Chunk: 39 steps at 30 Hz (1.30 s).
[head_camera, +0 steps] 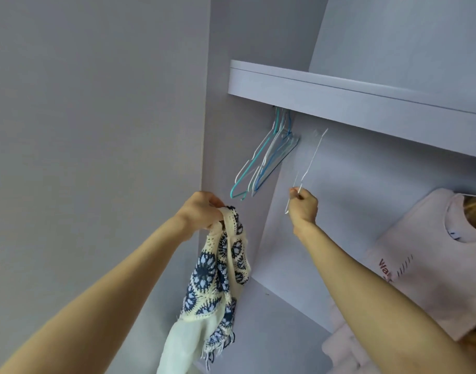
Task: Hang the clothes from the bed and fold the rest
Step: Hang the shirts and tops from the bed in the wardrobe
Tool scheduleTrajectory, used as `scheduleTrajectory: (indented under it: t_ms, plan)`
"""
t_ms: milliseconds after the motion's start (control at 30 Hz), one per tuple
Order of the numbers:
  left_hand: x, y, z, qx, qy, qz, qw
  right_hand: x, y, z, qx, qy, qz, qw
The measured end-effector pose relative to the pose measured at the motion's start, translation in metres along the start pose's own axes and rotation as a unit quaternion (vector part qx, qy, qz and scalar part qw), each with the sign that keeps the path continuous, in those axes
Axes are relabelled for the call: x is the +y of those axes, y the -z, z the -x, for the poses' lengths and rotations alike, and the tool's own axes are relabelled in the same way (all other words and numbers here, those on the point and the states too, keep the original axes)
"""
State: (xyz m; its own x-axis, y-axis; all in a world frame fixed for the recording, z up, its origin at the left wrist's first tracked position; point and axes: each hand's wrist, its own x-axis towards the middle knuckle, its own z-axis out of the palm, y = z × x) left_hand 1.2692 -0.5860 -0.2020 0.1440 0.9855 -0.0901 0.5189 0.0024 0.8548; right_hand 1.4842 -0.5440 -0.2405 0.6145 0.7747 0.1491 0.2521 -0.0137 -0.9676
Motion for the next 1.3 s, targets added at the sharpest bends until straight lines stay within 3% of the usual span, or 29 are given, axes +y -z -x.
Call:
scheduleTrajectory:
  t_ms: [100,233,400,467,533,600,833,1000,1100,1300]
  plan:
    - [-0.009,-0.006,0.018,0.015,-0.021,0.008,1.0,0.013,0.023,0.046,-0.016,0.015,-0.011,1.0]
    - [-0.024,-0.018,0.046,0.03,-0.056,-0.089,0.994,0.049,0.064,0.138,-0.057,0.031,-0.032,0.997]
    - [-0.04,-0.033,0.075,-0.035,-0.012,-0.205,0.978,0.071,0.102,0.18,-0.101,-0.149,-0.146,0.973]
    - [-0.041,-0.041,0.084,-0.064,0.007,-0.172,0.983,0.073,0.114,0.184,-0.072,-0.17,-0.07,0.98]
    - [-0.042,-0.049,0.091,-0.08,0.004,-0.136,0.988,0.081,0.121,0.194,-0.023,-0.133,0.0,0.991]
    - [-0.041,-0.056,0.098,-0.102,-0.008,-0.11,0.989,0.09,0.128,0.211,-0.018,-0.072,-0.016,0.997]
    - [-0.033,-0.086,0.129,-0.19,-0.075,-0.068,0.976,0.074,0.109,0.235,-0.198,-0.012,-0.109,0.974]
    - [-0.036,-0.09,0.136,-0.136,-0.126,-0.06,0.981,0.07,0.105,0.235,-0.191,0.049,-0.054,0.979]
    - [-0.048,-0.083,0.138,-0.069,-0.138,-0.12,0.981,0.062,0.111,0.227,-0.192,0.087,-0.033,0.977]
    - [-0.079,-0.083,0.146,0.055,-0.047,-0.246,0.967,0.043,0.114,0.22,-0.173,0.215,0.075,0.958]
